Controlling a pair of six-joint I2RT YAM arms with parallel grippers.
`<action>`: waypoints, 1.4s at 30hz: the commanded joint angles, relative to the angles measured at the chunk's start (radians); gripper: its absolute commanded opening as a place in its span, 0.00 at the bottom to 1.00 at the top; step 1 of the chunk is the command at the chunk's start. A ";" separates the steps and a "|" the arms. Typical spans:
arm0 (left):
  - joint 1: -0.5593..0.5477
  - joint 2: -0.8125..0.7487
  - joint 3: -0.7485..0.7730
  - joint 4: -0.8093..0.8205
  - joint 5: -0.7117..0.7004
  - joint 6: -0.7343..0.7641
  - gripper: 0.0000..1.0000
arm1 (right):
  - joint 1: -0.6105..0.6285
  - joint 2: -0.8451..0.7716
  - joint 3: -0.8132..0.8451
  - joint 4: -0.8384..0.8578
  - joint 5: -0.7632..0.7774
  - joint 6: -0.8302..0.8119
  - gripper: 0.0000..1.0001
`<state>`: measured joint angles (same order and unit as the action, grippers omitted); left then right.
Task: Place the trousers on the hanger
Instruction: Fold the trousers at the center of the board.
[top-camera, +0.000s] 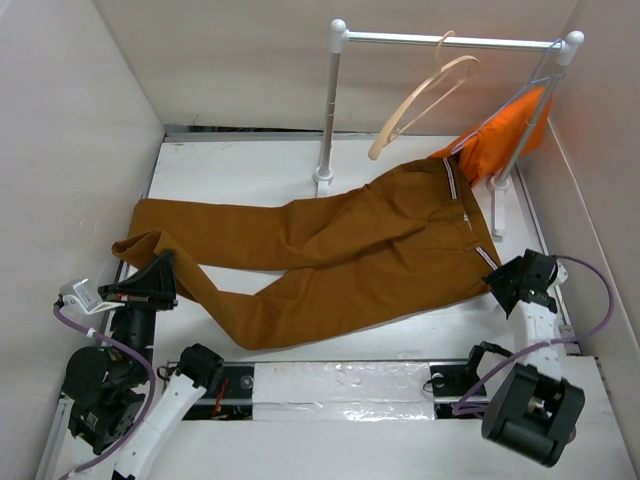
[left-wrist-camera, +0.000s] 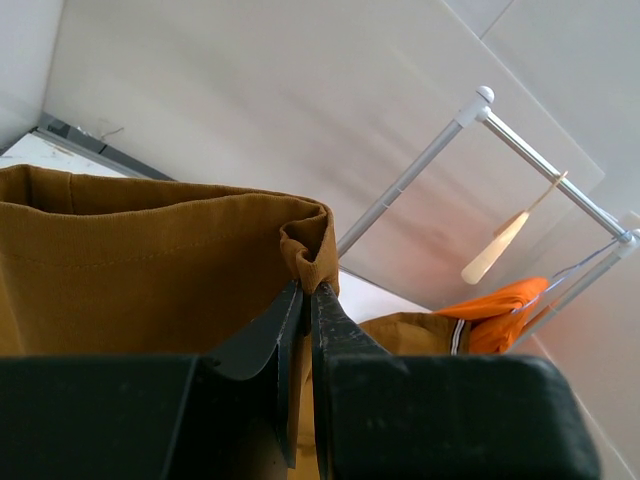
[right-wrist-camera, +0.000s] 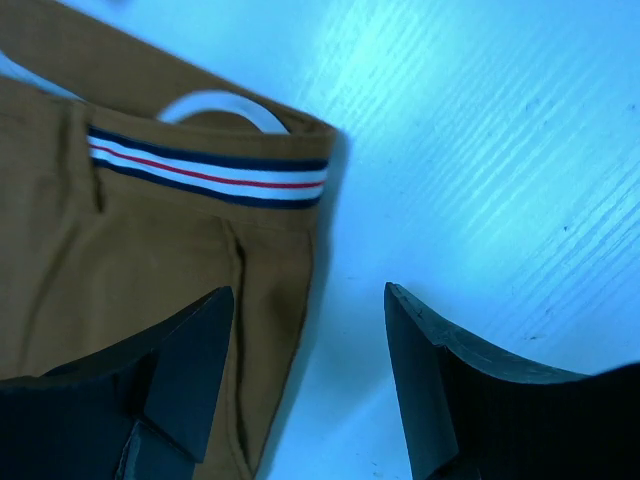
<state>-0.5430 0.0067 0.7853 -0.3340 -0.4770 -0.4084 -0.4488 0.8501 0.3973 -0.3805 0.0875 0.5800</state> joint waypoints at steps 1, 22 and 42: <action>-0.008 -0.094 0.000 0.023 -0.011 0.005 0.00 | -0.010 0.085 0.015 0.098 -0.034 -0.029 0.67; -0.008 -0.119 0.034 0.029 -0.158 0.003 0.00 | -0.125 -0.258 0.288 -0.240 0.248 -0.026 0.05; -0.283 -0.080 0.221 -0.265 -0.642 -0.122 0.00 | -0.010 -0.459 0.727 -0.730 0.374 -0.207 0.05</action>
<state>-0.7578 0.0051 0.9596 -0.4793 -0.9257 -0.4377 -0.4923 0.3435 1.0538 -1.1397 0.3740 0.4683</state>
